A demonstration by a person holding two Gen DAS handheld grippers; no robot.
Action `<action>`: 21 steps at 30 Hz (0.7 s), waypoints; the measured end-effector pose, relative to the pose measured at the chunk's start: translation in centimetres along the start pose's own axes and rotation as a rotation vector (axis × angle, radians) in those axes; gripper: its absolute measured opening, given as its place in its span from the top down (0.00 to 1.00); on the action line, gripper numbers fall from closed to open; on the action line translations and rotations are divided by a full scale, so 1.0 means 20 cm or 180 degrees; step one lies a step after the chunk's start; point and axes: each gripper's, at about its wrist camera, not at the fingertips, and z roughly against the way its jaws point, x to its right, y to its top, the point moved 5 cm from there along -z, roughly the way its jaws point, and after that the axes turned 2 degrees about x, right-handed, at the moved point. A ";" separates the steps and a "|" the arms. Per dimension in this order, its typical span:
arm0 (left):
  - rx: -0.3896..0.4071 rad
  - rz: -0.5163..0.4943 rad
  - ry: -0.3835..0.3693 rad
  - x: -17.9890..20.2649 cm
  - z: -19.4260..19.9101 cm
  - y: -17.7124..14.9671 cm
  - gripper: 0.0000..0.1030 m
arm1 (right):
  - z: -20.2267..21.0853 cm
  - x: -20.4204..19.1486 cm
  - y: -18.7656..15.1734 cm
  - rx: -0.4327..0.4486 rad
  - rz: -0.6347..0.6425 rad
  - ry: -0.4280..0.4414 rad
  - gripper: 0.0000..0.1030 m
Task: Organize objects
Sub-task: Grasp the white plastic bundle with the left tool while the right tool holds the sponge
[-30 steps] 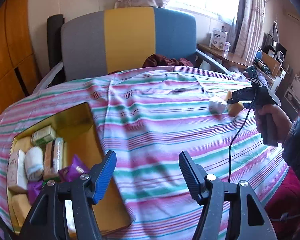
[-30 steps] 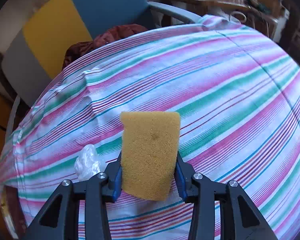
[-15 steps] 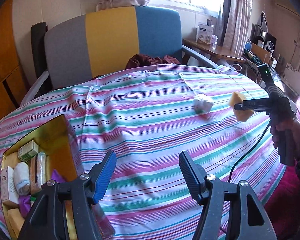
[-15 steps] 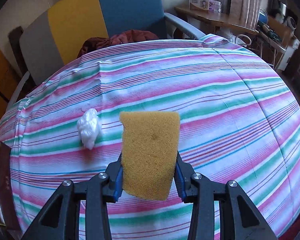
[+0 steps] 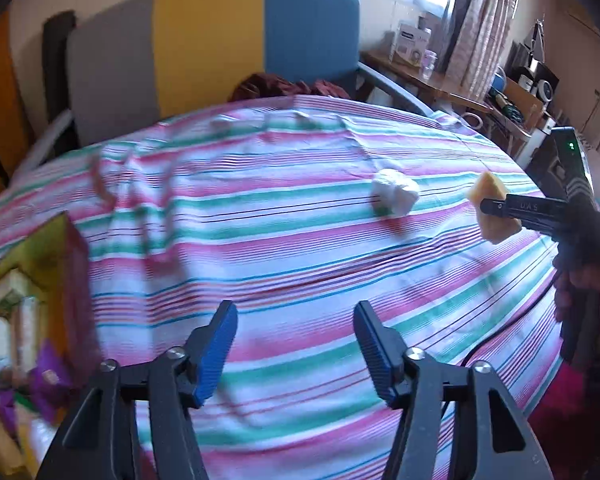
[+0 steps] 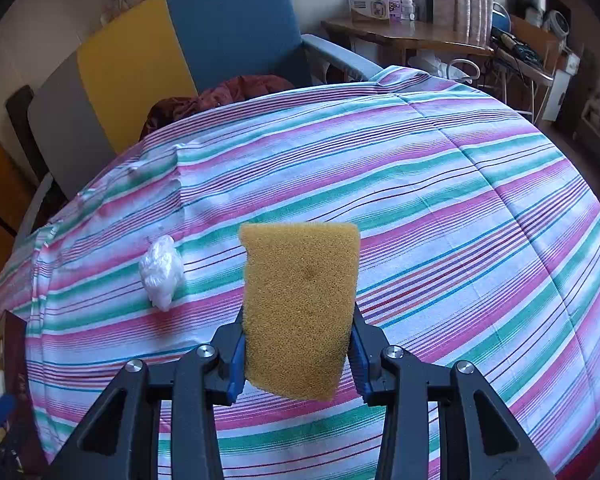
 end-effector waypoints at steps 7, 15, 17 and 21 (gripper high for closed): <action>-0.0166 0.0164 -0.0458 0.21 -0.23 0.19 0.43 | 0.01 0.02 0.01 0.0007 -0.0095 0.0056 0.59; -0.0326 0.0607 -0.0713 0.38 -0.55 0.45 0.42 | 0.01 0.01 0.03 0.0028 -0.0033 0.0029 0.59; -0.0349 0.0677 -0.0688 0.41 -0.63 0.51 0.41 | 0.00 0.01 0.03 0.0005 -0.0027 0.0040 0.59; -0.0459 0.0626 -0.0571 0.46 -0.81 0.56 0.41 | -0.04 0.01 0.01 -0.0093 -0.0039 0.0038 0.58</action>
